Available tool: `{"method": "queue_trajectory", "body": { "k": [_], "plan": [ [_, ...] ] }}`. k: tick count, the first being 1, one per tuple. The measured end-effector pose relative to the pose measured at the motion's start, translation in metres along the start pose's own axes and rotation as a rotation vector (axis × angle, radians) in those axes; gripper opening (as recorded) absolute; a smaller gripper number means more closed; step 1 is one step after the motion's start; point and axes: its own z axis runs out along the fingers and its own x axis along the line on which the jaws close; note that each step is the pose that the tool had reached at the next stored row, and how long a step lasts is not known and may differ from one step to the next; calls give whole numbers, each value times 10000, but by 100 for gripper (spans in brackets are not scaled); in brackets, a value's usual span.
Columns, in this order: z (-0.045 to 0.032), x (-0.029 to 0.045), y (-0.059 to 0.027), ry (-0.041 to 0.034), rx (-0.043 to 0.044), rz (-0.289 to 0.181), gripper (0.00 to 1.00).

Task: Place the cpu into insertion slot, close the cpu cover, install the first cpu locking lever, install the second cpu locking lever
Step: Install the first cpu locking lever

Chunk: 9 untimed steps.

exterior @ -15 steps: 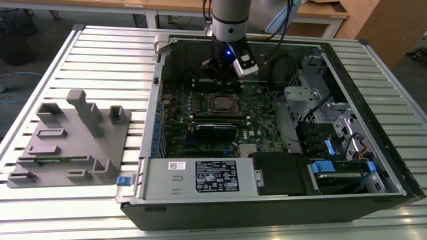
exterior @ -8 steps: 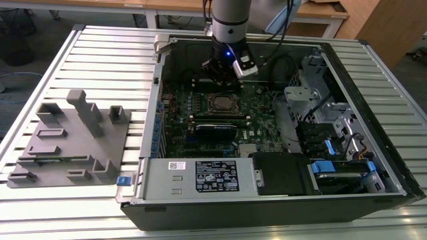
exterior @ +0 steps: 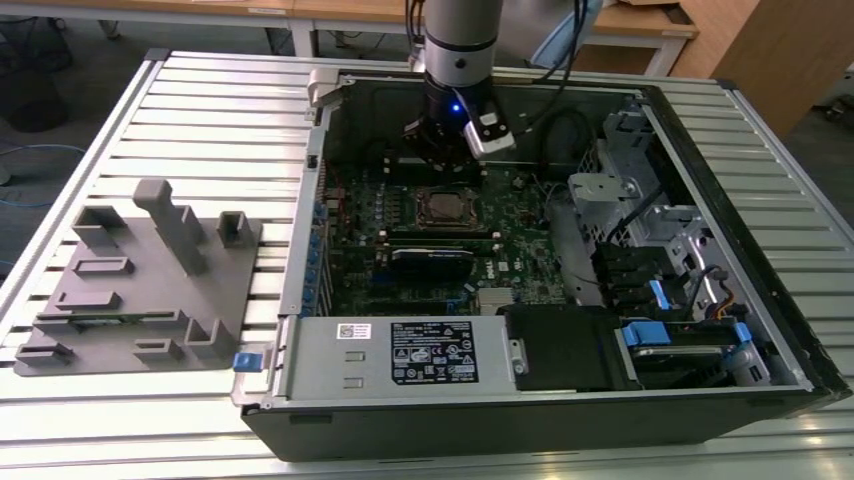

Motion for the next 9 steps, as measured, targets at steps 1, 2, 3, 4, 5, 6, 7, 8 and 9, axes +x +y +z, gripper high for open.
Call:
{"method": "queue_trajectory", "body": {
  "k": [1,2,3,4,5,6,7,8,9],
  "plan": [
    [1,0,0,-3,3,64,11],
    [0,0,0,-5,7,114,11],
    [0,0,0,-5,8,123,11],
    [1,0,0,-6,8,127,11],
    [1,0,0,-6,8,131,11],
    [1,0,0,-6,8,135,11],
    [1,0,0,-7,9,144,11],
    [2,0,0,-10,12,205,11],
    [3,0,0,-14,16,296,11]
  ]
}}
